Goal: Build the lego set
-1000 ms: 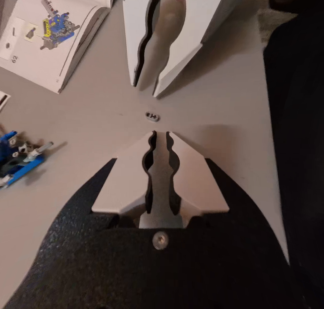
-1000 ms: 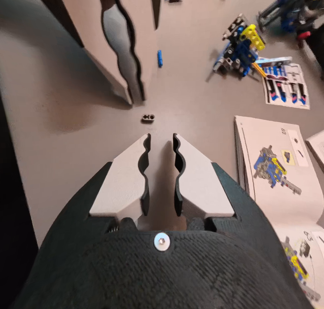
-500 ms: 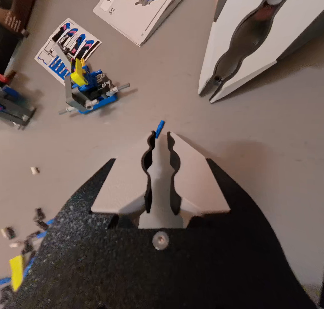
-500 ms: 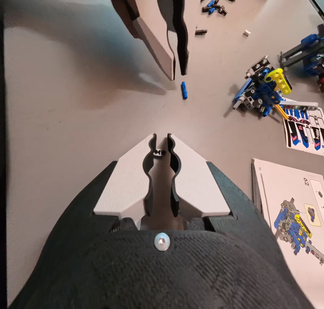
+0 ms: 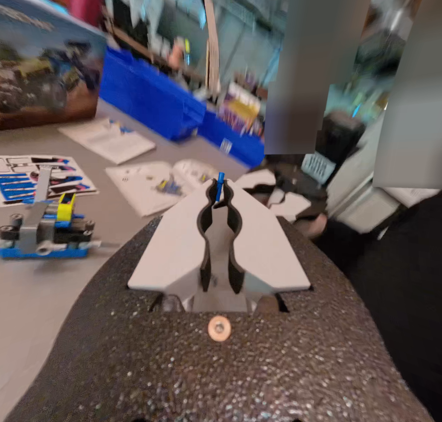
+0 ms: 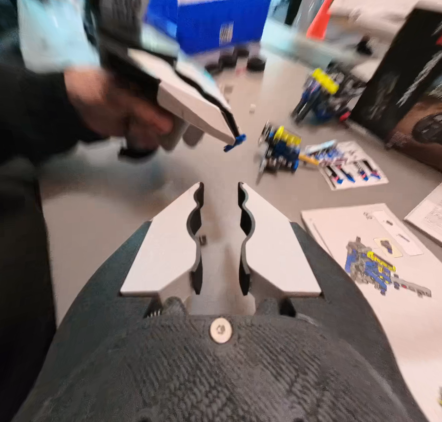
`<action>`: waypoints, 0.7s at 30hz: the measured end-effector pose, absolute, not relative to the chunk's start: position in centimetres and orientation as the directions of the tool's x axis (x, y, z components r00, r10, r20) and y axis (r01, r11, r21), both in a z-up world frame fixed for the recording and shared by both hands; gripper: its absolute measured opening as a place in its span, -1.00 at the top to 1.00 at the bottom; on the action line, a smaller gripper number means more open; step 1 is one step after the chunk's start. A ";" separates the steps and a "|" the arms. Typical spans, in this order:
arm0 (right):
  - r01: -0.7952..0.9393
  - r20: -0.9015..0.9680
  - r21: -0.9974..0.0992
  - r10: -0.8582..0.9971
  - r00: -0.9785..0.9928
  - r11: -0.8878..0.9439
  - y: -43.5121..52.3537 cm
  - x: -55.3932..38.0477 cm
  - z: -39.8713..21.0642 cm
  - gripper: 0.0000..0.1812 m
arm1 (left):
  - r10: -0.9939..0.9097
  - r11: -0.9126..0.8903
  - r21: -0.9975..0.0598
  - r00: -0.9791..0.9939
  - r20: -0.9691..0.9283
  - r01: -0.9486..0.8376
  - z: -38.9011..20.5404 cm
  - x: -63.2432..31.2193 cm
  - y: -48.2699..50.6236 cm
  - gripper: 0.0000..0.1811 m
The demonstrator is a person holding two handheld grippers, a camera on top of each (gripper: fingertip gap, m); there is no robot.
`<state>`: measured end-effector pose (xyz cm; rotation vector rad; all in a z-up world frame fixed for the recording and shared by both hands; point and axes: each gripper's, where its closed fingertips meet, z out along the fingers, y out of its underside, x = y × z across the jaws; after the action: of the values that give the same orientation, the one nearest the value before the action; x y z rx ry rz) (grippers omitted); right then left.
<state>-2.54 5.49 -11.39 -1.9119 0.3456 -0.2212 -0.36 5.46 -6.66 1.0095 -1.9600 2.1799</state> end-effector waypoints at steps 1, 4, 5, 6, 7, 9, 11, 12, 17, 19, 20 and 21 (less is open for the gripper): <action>-0.143 -0.054 -0.965 -0.366 0.929 -0.221 5.9 -2.4 -9.5 0.69 | -0.349 -0.318 -0.837 -0.766 0.540 -0.445 -5.5 0.0 5.8 0.98; -0.157 -0.156 -0.987 -0.416 0.896 0.033 6.4 -1.7 -4.9 0.74 | -0.245 -0.540 -0.715 -0.730 0.638 -0.444 -3.5 0.2 6.4 0.99; -0.147 -0.155 -0.988 -0.442 0.884 0.052 6.4 -1.3 -4.3 0.73 | -0.218 -0.580 -0.684 -0.725 0.654 -0.443 -3.1 0.1 6.5 0.99; -0.128 -0.133 -0.991 -0.469 0.873 0.043 6.4 -0.9 -4.1 0.72 | -0.211 -0.599 -0.669 -0.719 0.662 -0.440 -3.0 0.0 6.4 0.99; -0.103 -0.100 -0.994 -0.489 0.867 0.020 6.5 -0.6 -4.1 0.71 | -0.219 -0.604 -0.669 -0.717 0.662 -0.433 -3.1 -0.1 6.3 0.99; -0.062 -0.048 -0.998 -0.498 0.866 -0.011 6.9 -0.8 -4.1 0.71 | -0.222 -0.605 -0.675 -0.726 0.651 -0.422 -3.0 -0.3 6.1 0.99; -0.044 -0.031 -0.999 -0.501 0.865 -0.014 7.2 -1.0 -4.1 0.79 | -0.217 -0.606 -0.679 -0.735 0.642 -0.415 -2.8 -0.5 5.8 0.99; -0.035 -0.023 -0.999 -0.508 0.861 -0.015 7.2 -1.0 -4.1 0.81 | -0.223 -0.592 -0.693 -0.743 0.631 -0.412 -2.9 -0.7 5.5 0.99; 0.009 0.048 -0.997 -0.512 0.857 -0.077 6.7 -1.1 -4.9 0.92 | -0.308 -0.455 -0.816 -0.797 0.520 -0.356 -3.8 -1.2 4.9 0.97; 0.051 0.127 -0.985 -0.497 0.858 -0.162 6.5 -1.1 -5.8 0.97 | -0.358 -0.329 -0.885 -0.824 0.440 -0.329 -4.8 -1.5 4.9 0.94; 0.081 0.172 -0.976 -0.482 0.859 -0.203 6.4 -1.3 -6.2 0.97 | -0.385 -0.261 -0.915 -0.835 0.392 -0.309 -5.2 -1.6 4.9 0.93; 0.105 0.214 -0.963 -0.467 0.858 -0.248 6.3 -1.4 -6.6 0.97 | -0.406 -0.187 -0.940 -0.849 0.338 -0.285 -5.6 -1.8 4.9 0.93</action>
<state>-1.42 6.33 -6.64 -1.7455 0.2781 -0.5517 -1.76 4.93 -5.64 0.8773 -2.0538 2.3275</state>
